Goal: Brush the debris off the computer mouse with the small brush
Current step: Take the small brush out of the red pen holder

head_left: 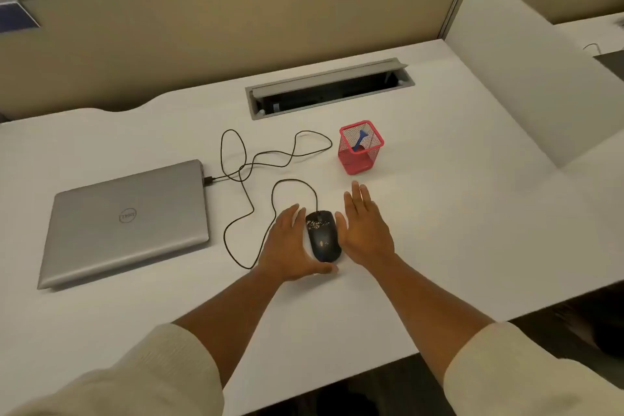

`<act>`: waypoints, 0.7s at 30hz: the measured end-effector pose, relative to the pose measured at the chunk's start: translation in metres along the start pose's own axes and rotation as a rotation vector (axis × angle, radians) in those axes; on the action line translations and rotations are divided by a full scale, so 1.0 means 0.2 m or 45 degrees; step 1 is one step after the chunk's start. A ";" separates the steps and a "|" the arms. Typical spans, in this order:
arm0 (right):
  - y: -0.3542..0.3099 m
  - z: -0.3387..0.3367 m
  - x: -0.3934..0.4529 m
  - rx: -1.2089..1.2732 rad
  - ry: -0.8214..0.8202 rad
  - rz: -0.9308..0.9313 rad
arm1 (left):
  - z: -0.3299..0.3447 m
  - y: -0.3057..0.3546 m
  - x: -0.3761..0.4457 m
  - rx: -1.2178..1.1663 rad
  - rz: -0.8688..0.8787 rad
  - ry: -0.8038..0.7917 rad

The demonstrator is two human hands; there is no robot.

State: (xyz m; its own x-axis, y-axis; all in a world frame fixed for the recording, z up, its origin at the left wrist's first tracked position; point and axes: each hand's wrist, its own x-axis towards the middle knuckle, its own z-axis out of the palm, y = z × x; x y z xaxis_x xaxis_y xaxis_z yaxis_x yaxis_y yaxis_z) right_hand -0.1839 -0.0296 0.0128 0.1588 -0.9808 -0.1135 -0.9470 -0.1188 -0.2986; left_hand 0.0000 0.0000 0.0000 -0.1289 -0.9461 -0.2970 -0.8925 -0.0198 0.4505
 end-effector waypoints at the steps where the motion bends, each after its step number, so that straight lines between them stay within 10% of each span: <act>1: 0.00 0.00 0.01 0.003 0.035 -0.022 | 0.00 0.00 0.00 -0.008 0.023 0.004; 11: -0.04 -0.23 0.16 0.125 0.628 -0.219 | 0.04 0.00 -0.01 -0.054 0.032 0.098; 21: -0.02 -0.48 0.55 0.276 0.474 0.275 | 0.10 -0.03 -0.01 -0.187 0.061 0.121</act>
State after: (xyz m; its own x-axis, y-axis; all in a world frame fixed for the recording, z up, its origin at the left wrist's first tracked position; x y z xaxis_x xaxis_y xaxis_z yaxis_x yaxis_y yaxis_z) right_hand -0.1887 -0.1516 0.0929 -0.1835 -0.9730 0.1402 -0.8610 0.0902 -0.5006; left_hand -0.0037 0.0086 -0.0183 -0.1222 -0.9732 -0.1948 -0.8129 -0.0145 0.5822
